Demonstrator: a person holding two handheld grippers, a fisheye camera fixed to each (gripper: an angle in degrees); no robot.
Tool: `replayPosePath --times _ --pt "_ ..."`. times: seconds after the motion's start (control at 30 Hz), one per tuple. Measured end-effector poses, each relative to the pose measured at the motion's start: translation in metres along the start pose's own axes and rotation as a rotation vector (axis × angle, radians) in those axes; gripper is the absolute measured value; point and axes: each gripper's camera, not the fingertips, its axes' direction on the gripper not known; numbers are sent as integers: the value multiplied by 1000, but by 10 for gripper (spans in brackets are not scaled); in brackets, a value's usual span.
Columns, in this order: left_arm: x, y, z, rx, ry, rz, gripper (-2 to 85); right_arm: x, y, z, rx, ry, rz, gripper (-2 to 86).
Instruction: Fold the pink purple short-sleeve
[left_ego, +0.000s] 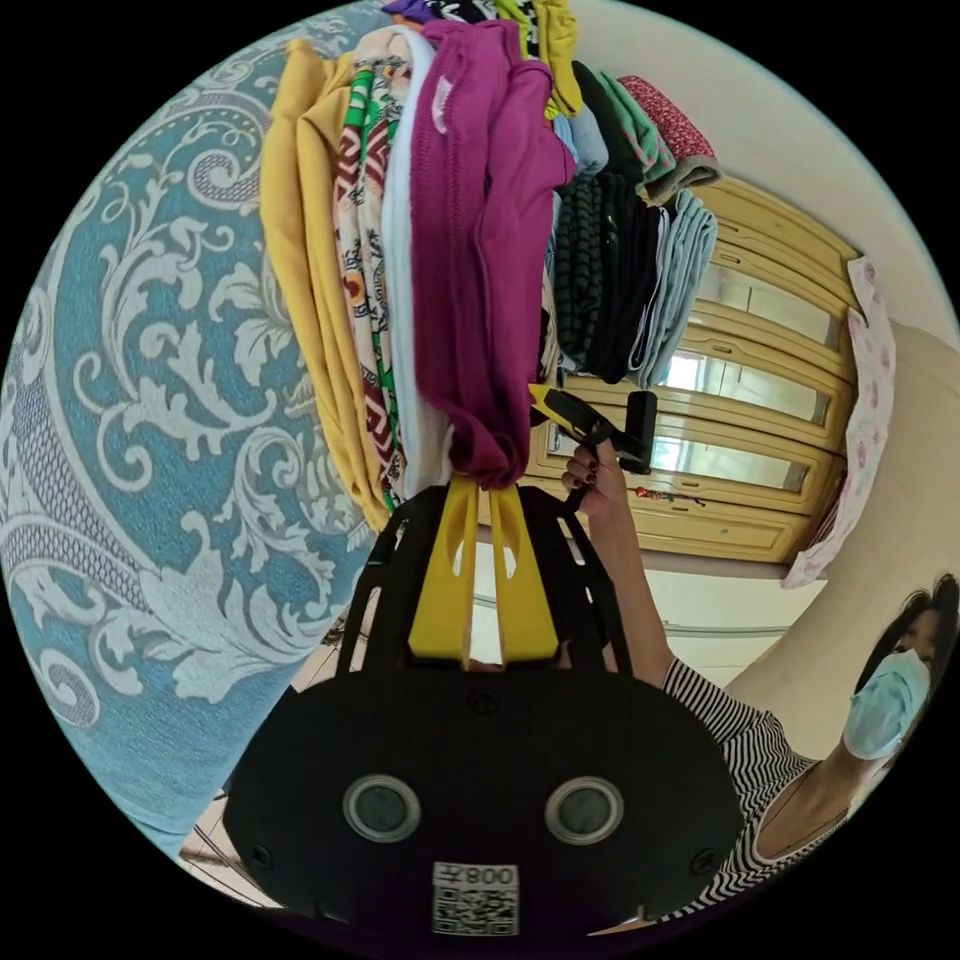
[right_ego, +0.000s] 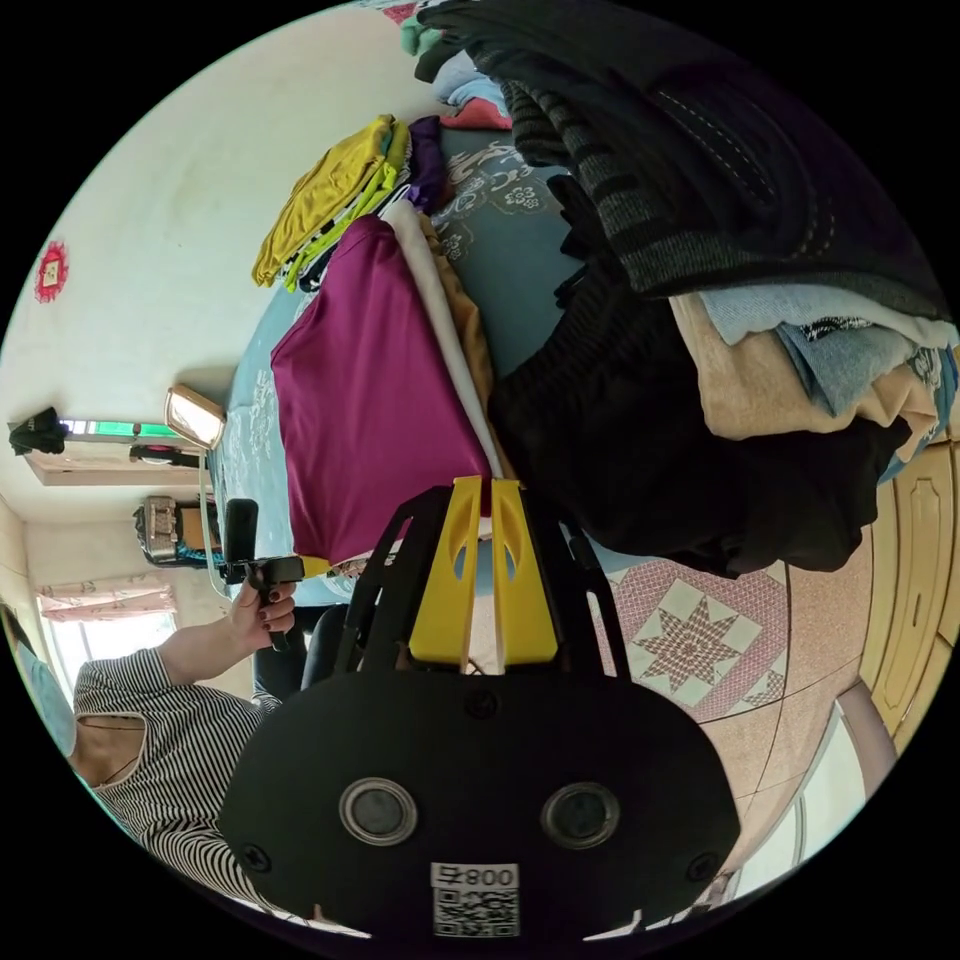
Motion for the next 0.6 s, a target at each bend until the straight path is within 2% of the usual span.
replayPosePath --times 0.37,0.6 --pt "5 0 -24 19 91 -15 4 0 3 -14 32 -37 19 14" --pt "30 -31 -32 64 -7 75 2 -7 5 -11 35 -61 46 13"
